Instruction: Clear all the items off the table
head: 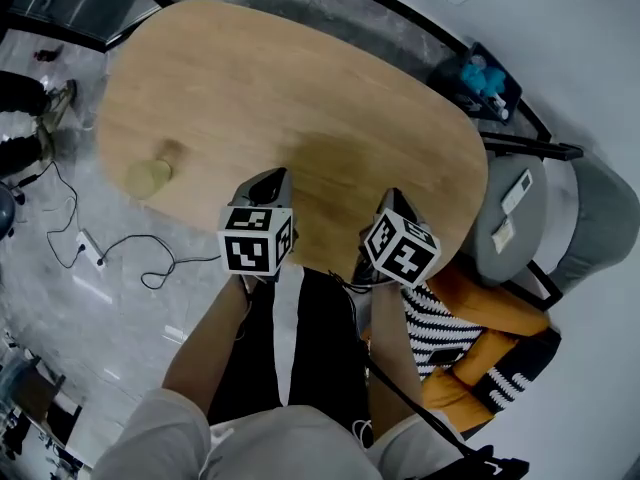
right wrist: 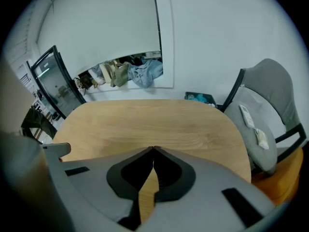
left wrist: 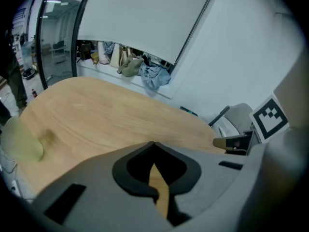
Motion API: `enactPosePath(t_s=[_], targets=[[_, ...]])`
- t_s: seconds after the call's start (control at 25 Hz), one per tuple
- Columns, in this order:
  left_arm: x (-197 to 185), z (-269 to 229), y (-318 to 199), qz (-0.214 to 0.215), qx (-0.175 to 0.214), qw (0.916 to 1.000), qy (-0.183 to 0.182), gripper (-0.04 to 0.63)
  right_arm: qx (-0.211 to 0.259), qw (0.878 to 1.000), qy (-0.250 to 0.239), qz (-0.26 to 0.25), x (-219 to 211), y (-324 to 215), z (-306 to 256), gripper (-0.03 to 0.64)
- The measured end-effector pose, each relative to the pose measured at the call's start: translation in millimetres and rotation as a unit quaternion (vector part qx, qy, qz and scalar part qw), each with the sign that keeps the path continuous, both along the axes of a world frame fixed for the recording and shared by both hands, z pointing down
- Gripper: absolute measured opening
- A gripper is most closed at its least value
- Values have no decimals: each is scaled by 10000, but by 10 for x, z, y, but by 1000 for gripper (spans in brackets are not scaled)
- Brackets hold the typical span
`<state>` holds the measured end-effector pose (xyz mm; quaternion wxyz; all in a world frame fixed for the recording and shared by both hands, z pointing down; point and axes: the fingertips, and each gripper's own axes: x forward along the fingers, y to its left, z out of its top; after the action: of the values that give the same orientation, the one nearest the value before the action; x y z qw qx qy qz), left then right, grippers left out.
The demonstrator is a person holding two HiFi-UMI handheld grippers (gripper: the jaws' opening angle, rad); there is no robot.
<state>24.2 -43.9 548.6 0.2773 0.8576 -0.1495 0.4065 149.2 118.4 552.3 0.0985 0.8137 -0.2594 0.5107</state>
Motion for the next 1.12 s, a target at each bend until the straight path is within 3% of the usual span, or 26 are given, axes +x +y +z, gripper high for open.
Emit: enactPosePath(t_s=[0.24,0.6,0.76,0.92,1.12], targets=[[-136,13,-43,-187,-85,9998,-17,3,19,9999,-70,-144,-66,-138,-9,25],[-843,5,-500,-1139,-198,9933,-95,3,157,9942,-267,-1032,-598,-969,-51,25],[-1389,-7,-758,-1773,-209,9839,-114,3,226,9845,-332,-1708,-1062,-1516,-60,25],[-1998,-12,-992,-2471,-233,9685,-182,3,288,9668,-354,-2515,-1600,-2044,-110,25],[-2714,76,-1338,-3086,-252,9505,-246,3,291,9474,-394,-3162,-2250,-2596,-85,25]])
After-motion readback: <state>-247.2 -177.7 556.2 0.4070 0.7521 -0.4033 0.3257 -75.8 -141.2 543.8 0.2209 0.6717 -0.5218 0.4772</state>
